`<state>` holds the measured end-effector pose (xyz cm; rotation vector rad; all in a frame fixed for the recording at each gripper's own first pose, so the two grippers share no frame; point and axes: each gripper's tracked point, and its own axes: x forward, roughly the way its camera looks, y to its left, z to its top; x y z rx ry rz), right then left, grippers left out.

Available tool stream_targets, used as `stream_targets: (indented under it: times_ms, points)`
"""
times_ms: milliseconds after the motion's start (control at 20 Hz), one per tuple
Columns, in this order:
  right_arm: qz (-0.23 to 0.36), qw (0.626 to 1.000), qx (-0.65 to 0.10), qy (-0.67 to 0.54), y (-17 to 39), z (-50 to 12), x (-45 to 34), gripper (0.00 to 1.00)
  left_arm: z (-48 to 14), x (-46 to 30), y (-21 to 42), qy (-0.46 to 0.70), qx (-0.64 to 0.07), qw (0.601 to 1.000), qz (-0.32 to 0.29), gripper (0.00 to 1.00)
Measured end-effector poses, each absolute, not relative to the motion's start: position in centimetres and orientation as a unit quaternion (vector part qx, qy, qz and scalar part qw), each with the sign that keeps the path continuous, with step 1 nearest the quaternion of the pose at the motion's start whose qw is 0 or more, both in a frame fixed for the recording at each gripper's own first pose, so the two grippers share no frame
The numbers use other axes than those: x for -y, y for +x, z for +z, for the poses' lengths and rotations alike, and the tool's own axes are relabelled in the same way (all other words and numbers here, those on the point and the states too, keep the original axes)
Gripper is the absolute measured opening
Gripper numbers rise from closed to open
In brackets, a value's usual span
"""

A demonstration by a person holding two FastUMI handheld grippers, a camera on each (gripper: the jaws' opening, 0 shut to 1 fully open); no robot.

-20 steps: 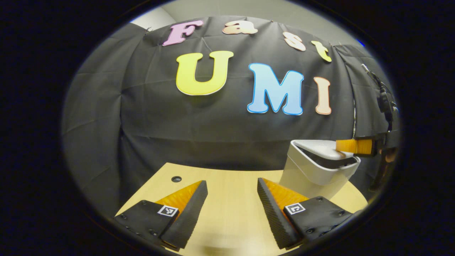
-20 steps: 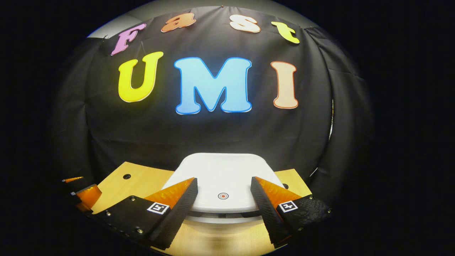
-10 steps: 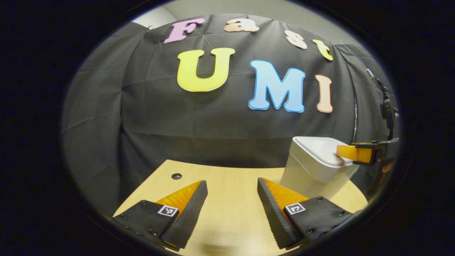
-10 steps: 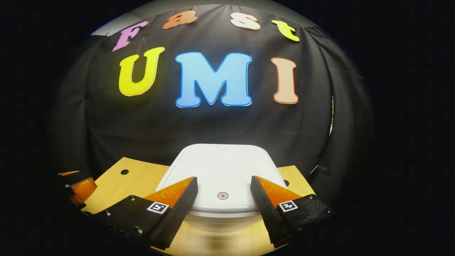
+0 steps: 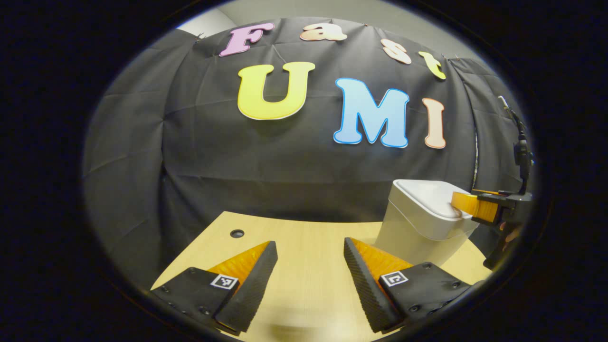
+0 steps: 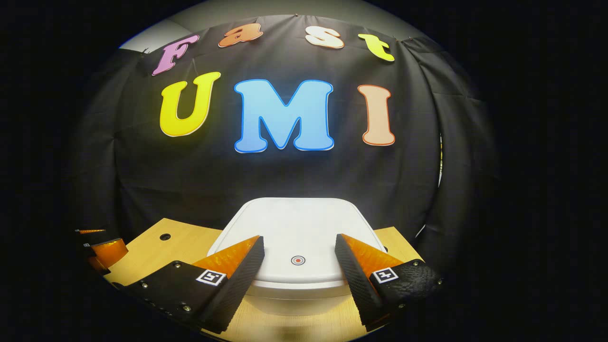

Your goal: Press the lid of the desktop garbage bin to open it, pick up the crumpled paper on the desktop and throw it into the bin, then pick up the pop can on the desktop and drop it into the bin, and finally close the garbage bin lid.

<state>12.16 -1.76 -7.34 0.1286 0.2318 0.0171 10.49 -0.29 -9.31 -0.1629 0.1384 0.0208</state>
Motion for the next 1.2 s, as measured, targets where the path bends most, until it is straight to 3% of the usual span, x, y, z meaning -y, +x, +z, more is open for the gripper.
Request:
stream_targets:
  times_ms: [650,1200]
  points:
    - [0.002,0.997,-0.045,0.069,12.2,-7.6,1.8,0.97,-9.5,0.3,10.3,-0.084,-0.069,0.994,0.008,0.94]
    - [0.001,0.996,-0.035,0.078,12.2,-7.9,1.9,0.97,-10.2,0.7,10.8,-0.078,-0.073,0.994,0.0,0.94]
